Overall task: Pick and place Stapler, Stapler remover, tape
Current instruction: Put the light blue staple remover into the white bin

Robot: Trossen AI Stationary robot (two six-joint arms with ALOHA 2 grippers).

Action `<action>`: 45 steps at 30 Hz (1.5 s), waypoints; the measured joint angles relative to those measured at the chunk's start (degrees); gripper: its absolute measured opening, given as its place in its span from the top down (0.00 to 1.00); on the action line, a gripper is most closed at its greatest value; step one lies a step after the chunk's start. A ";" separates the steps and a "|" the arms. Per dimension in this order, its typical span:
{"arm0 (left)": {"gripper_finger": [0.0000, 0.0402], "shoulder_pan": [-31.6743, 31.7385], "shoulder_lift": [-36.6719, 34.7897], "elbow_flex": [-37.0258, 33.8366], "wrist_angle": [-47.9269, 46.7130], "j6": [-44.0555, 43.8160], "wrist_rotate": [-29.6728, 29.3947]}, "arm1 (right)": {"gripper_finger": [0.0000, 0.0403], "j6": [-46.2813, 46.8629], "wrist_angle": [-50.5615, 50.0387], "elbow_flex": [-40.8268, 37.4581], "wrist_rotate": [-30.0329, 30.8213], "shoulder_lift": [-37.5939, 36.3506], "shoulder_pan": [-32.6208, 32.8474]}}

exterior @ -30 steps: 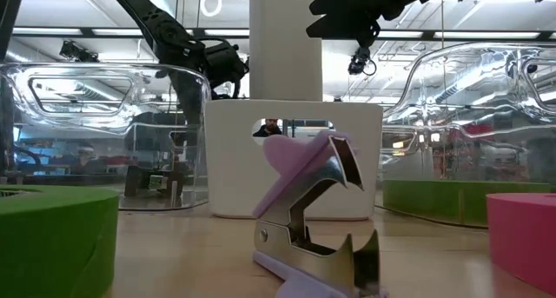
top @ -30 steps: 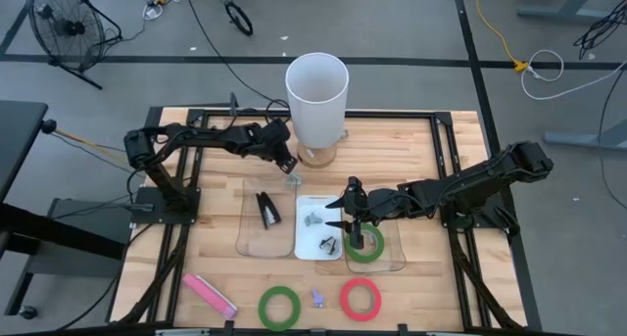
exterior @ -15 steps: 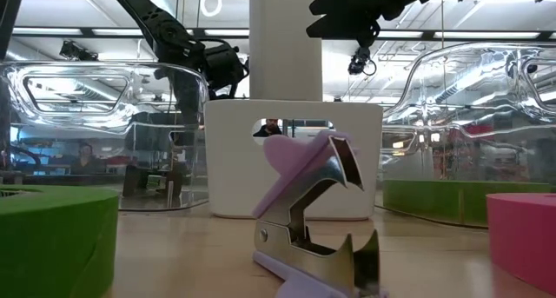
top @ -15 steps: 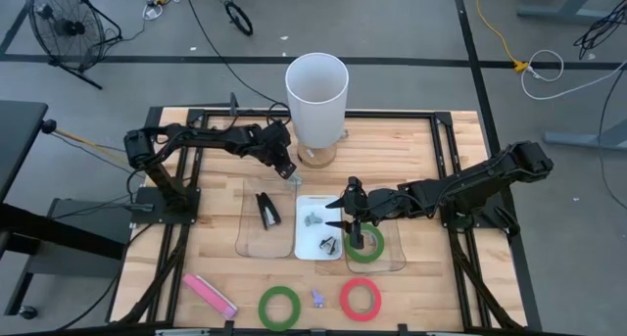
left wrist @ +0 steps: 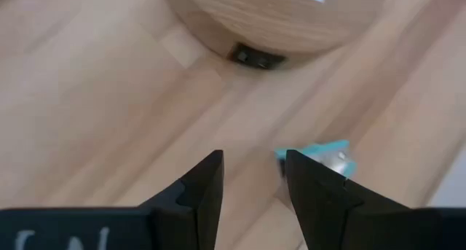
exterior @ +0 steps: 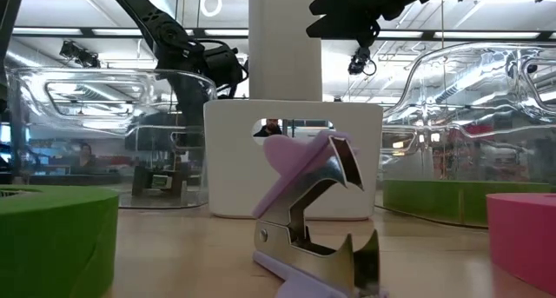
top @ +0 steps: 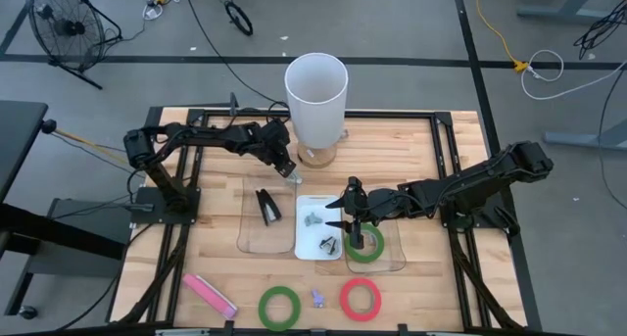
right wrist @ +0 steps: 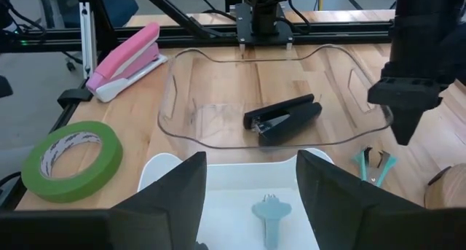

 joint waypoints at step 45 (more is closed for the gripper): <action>0.67 2.78 -0.18 0.00 0.13 -2.29 -5.89 | 0.47 -0.28 -0.02 0.00 0.01 0.00 0.00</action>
